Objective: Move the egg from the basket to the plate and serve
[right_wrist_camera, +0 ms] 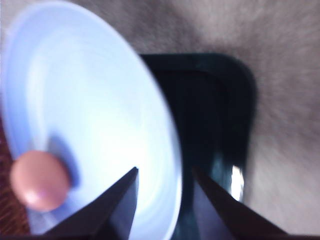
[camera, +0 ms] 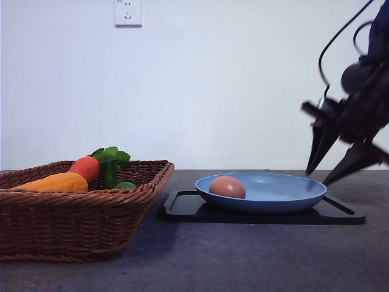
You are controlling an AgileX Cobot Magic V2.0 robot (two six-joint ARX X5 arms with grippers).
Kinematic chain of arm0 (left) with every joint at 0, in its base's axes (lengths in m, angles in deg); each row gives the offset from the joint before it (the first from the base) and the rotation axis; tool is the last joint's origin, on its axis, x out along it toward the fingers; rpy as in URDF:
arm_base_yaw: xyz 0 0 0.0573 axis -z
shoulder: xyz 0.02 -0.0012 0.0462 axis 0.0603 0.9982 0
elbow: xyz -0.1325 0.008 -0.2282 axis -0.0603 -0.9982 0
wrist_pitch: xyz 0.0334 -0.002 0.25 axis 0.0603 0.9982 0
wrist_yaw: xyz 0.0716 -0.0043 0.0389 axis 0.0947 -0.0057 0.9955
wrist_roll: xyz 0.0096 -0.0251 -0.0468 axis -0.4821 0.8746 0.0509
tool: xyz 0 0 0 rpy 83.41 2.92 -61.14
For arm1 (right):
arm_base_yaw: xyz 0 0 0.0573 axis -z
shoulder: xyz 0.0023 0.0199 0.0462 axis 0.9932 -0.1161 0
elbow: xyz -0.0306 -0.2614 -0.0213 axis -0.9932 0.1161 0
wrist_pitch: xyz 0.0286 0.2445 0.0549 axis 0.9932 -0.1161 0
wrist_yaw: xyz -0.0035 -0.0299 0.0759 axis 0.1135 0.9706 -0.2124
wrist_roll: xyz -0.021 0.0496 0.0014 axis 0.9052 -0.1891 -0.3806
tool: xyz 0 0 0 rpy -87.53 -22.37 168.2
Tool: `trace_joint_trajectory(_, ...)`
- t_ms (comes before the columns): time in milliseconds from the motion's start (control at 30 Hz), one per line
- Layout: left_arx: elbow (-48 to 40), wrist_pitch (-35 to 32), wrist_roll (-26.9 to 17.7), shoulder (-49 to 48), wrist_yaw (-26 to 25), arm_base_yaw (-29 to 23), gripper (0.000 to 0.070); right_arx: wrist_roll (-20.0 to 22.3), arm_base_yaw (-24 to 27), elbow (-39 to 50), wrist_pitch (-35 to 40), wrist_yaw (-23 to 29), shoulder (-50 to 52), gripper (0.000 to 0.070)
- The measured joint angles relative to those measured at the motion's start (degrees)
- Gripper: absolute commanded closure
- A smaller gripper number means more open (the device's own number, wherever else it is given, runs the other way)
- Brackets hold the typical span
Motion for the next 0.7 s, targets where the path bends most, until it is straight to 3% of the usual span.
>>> trace_joint_trajectory(67,0.00,-0.31,-0.10,1.13,3.10,-0.11,0.0362,0.75,0.73,-0.74,-2.26,0.00,2.93,0.0543)
trace_joint_trajectory(200,0.00,-0.49,-0.58,4.41,9.68,-2.02,0.0609,2.86,1.40,-1.05,-5.82,0.32,10.21,0.0665)
trace_joint_trajectory(267,0.00,-0.47,-1.43,6.11,11.59,-3.58,0.0700,4.02,0.84,-1.06,-7.64,0.98,13.59,0.0700)
trace_joint_trajectory(367,0.00,-0.42,-3.09,8.42,11.80,-6.34,0.0700,5.73,-1.75,-1.06,-9.88,5.76,18.76,0.0700)
trace_joint_trajectory(533,-0.01,-0.23,-4.09,10.86,11.80,-13.10,0.0700,7.26,-9.37,-0.76,-11.71,21.21,28.34,0.0700)
trace_joint_trajectory(700,-0.27,-0.44,-3.67,10.84,11.86,-21.18,0.0700,7.67,-17.13,3.34,-8.16,34.93,37.19,0.0700)
